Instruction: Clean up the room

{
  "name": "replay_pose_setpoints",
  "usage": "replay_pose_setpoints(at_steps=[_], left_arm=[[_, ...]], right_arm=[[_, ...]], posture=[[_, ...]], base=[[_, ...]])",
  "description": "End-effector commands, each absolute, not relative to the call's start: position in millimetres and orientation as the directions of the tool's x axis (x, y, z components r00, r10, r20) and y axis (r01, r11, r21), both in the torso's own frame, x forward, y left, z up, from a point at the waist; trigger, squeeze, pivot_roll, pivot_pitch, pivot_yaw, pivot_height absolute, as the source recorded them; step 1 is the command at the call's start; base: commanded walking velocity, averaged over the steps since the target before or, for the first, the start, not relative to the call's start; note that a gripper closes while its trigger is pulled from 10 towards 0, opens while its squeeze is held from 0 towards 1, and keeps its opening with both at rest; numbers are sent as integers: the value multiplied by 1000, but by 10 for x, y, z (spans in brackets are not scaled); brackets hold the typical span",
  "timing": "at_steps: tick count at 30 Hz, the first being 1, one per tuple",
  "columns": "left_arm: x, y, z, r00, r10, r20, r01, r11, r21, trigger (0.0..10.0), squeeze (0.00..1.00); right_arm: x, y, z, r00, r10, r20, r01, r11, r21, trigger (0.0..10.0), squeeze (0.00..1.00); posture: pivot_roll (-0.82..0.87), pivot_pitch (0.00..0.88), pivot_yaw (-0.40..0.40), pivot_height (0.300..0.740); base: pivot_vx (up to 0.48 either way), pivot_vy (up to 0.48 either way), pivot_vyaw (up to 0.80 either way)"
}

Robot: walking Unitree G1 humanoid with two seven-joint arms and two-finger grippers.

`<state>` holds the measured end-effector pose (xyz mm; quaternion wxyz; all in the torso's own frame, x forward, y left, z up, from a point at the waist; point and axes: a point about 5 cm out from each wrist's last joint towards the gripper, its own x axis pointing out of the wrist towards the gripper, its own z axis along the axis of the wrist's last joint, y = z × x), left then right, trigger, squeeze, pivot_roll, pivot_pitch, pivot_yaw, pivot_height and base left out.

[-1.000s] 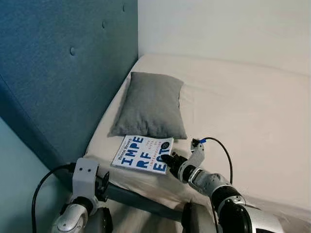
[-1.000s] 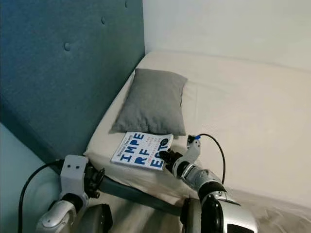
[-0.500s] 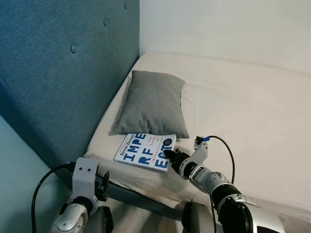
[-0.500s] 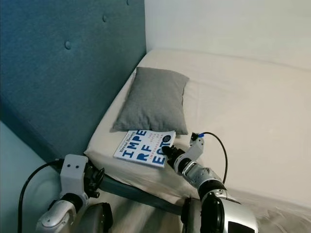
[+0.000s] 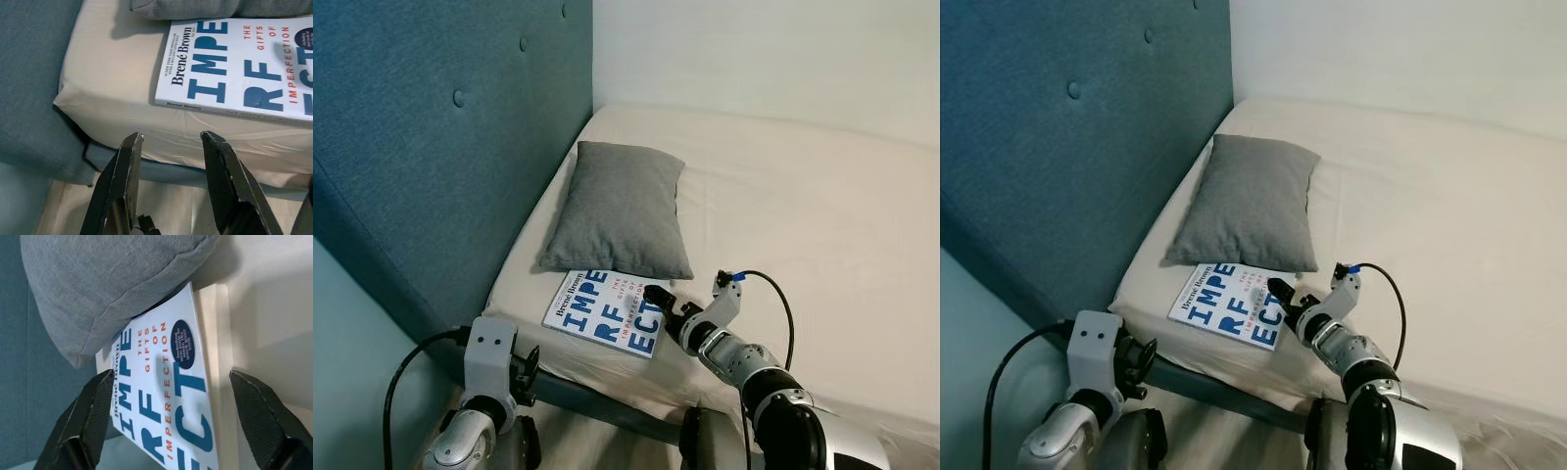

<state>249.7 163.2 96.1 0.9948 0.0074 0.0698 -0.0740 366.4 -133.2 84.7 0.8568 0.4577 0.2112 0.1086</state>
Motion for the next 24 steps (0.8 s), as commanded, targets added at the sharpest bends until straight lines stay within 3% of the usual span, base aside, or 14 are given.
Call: replay_pose_setpoints(at_steps=[1,15,16,21,24], left_arm=[[2486,1572,974,975,-174,-139,173,985,-20,10000,0],[2546,1455,1022,973,-205,-110,199,978,-64,10000,0],[2577,1512,1034,978,-180,-105,174,983,-55,10000,0],[2614,1659,1011,987,-107,-117,104,994,-28,10000,0],[2619,1749,1000,989,-73,-127,71,997,-17,10000,0]], right_arm=[[3615,-1363,755,888,356,-291,48,558,829,10000,0],[3534,-1526,640,907,292,-303,100,549,830,10000,0],[3544,-1568,667,914,282,-292,60,617,785,10000,0],[3542,-1594,684,927,256,-275,-1,733,680,10000,0],[3549,-1616,693,939,224,-260,10,739,673,10000,0]], posture=[[127,237,-56,545],[111,191,-45,545],[107,187,-45,545],[98,190,-39,545],[97,198,-35,545]], base=[[0,0,0],[0,0,0],[0,0,0],[0,0,0],[0,0,0]])
